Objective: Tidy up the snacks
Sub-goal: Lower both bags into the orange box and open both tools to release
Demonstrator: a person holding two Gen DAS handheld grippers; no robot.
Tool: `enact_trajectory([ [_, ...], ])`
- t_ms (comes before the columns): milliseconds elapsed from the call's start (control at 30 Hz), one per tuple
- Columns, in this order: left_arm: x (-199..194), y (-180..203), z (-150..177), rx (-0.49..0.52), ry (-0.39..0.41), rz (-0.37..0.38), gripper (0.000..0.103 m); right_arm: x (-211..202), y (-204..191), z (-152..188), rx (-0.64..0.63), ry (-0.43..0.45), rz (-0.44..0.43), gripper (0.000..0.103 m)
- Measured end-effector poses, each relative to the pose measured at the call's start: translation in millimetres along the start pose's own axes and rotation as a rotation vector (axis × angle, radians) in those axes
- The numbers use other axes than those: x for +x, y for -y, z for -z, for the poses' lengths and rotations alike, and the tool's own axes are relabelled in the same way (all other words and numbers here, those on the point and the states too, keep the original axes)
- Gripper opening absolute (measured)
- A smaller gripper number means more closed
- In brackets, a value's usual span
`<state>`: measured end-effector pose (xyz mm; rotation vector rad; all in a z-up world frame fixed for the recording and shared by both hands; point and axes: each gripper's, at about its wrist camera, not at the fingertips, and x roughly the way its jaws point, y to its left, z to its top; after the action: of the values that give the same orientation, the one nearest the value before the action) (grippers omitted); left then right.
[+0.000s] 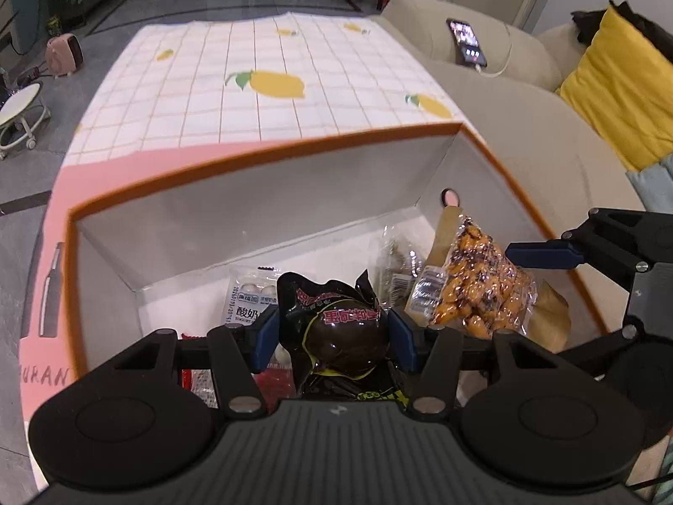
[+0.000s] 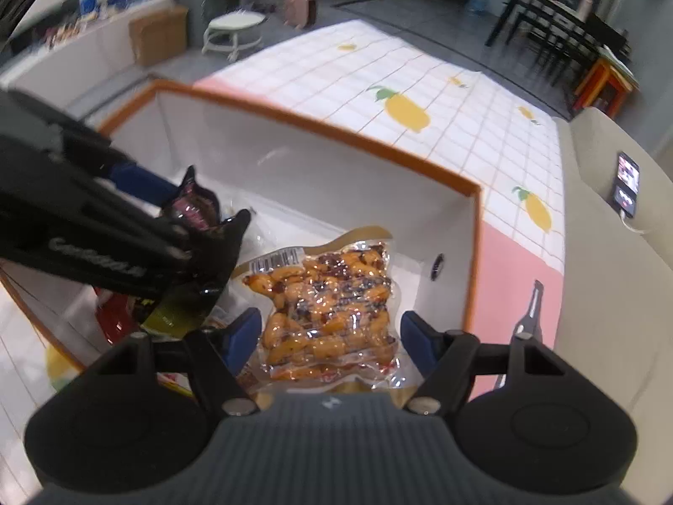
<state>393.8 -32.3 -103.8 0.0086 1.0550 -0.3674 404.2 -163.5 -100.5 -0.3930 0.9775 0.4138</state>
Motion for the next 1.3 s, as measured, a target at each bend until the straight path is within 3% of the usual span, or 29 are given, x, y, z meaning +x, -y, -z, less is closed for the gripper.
enact_trajectory([
  [500, 25, 0, 1, 0.01, -0.077, -0.062, 0.065, 28, -6, -3, -0.026, -0.069, 0.009, 0.073],
  [600, 21, -1, 2, 0.002, -0.073, -0.09, 0.069, 24, -9, -3, -0.028, -0.06, 0.024, 0.075],
  [667, 17, -1, 2, 0.003, -0.069, -0.085, 0.072, 20, -11, -3, -0.03, -0.051, 0.031, 0.082],
  [1033, -33, 11, 6, 0.028, 0.016, -0.088, 0.074, -21, -15, -3, -0.013, -0.002, 0.059, 0.084],
  [1300, -87, 31, 16, 0.042, 0.123, -0.125, 0.074, -73, -22, 5, 0.001, 0.075, 0.075, 0.084],
])
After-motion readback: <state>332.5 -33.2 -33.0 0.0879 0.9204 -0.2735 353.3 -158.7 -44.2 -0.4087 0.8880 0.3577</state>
